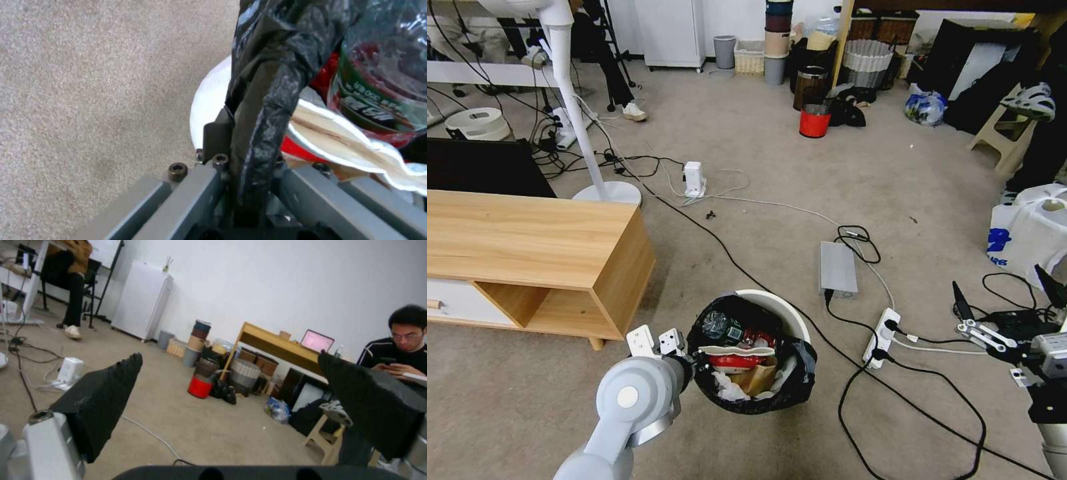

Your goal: Pick up the trash bin and place the garbage on the floor into it.

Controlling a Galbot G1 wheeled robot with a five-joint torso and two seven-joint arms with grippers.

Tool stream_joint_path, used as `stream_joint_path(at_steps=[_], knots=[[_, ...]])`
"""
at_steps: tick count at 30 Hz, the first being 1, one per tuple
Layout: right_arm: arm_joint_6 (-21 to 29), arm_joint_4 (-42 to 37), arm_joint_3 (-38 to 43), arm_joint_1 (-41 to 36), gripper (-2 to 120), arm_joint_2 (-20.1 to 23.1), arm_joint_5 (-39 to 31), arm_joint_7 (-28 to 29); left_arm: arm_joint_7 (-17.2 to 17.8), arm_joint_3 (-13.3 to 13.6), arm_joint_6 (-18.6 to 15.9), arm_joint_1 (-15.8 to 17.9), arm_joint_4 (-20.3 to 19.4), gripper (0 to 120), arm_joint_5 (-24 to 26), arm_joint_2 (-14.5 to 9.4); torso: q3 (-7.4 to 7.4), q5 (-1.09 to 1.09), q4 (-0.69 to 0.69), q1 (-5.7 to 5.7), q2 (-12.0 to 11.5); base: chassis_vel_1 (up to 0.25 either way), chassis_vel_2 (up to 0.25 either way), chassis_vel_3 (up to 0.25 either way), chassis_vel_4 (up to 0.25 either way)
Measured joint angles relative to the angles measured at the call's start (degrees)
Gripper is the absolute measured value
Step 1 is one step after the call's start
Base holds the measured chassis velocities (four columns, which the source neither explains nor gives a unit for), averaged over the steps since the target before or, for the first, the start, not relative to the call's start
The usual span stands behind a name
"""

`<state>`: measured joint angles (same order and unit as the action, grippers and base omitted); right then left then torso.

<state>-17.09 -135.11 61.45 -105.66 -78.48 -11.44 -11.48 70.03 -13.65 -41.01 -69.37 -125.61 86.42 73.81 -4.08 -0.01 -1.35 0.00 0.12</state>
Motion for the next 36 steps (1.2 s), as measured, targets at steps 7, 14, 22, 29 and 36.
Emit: stream_joint_path(at_steps=[7, 14, 22, 29, 36], knots=[[-0.36, -0.3, -0.2, -0.3, 100, -0.49, 0.17, -0.37, -0.17, -0.25, 0.01, -0.07, -0.42, 0, 0.12, -0.82, 0.0, 0.0, 0.0, 0.0, 0.0, 0.0, 0.0, 0.0, 0.0], [-1.44, -0.21, -0.54, -0.42, 100, -1.54, 2.29, -1.31, -0.27, -0.21, 0.06, -0.41, -0.54, 0, 0.08, -0.83, 0.0, 0.0, 0.0, 0.0, -0.02, 0.0, 0.0, 0.0, 0.0], [-1.53, -0.15, -0.46, -0.45, 100, -1.6, 2.61, -1.42, -0.57, -0.09, 0.04, -0.63, -0.73, 0, -0.2, -0.7, 0.0, 0.0, 0.0, 0.0, -0.02, 0.0, 0.0, 0.0, 0.0], [-1.53, -0.12, -0.45, -0.45, 100, -1.56, 2.6, -1.43, -0.63, -0.16, 0.04, -0.63, -0.99, 0, -0.19, -1.0, 0.0, 0.01, 0.0, 0.0, -0.02, 0.0, 0.0, 0.0, 0.0], [-1.54, -0.09, -0.45, -0.47, 100, -1.54, 2.56, -1.43, -0.68, -0.1, 0.04, -0.51, -1.02, 0, -0.17, -1.14, 0.0, 0.0, 0.0, 0.0, -0.02, 0.0, 0.0, 0.0, 0.0]])
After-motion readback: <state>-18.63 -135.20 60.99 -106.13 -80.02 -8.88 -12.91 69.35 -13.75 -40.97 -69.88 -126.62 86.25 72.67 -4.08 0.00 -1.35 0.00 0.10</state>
